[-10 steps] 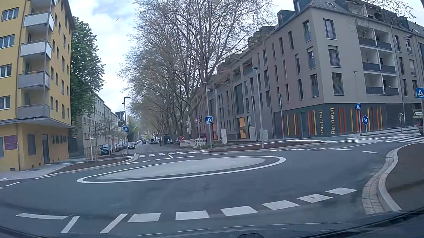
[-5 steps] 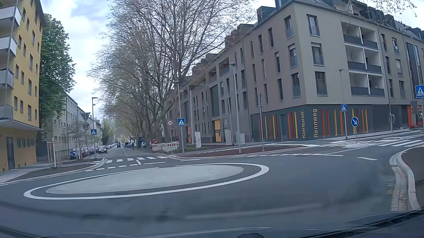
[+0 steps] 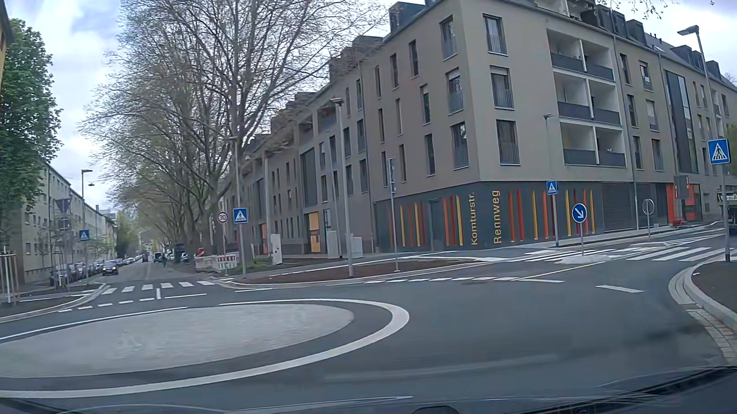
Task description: Follow the waypoints while adhering to traffic rules and regulations
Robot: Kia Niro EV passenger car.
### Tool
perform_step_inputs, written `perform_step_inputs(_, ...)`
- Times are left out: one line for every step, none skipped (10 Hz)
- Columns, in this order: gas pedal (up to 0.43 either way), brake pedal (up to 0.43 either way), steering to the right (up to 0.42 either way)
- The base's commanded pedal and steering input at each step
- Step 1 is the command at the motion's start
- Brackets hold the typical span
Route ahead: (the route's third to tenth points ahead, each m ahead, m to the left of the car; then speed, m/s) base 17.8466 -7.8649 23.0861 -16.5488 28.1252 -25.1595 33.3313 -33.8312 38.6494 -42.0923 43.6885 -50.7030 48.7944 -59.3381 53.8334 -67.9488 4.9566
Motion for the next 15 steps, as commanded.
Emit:
perform_step_inputs(0.11,0.0,0.239)
perform_step_inputs(0.098,0.0,0.244)
perform_step_inputs(0.098,0.0,0.246)
perform_step_inputs(0.067,0.0,0.248)
perform_step_inputs(0.067,0.0,0.251)
perform_step_inputs(0.059,0.0,0.258)
perform_step_inputs(0.059,0.0,0.261)
perform_step_inputs(0.059,0.0,0.261)
perform_step_inputs(0.059,0.0,0.26)
perform_step_inputs(0.059,0.0,0.26)
perform_step_inputs(0.059,0.0,0.26)
perform_step_inputs(0.059,0.0,0.26)
perform_step_inputs(0.059,0.0,0.26)
perform_step_inputs(0.059,0.0,0.26)
perform_step_inputs(0.067,0.0,0.26)
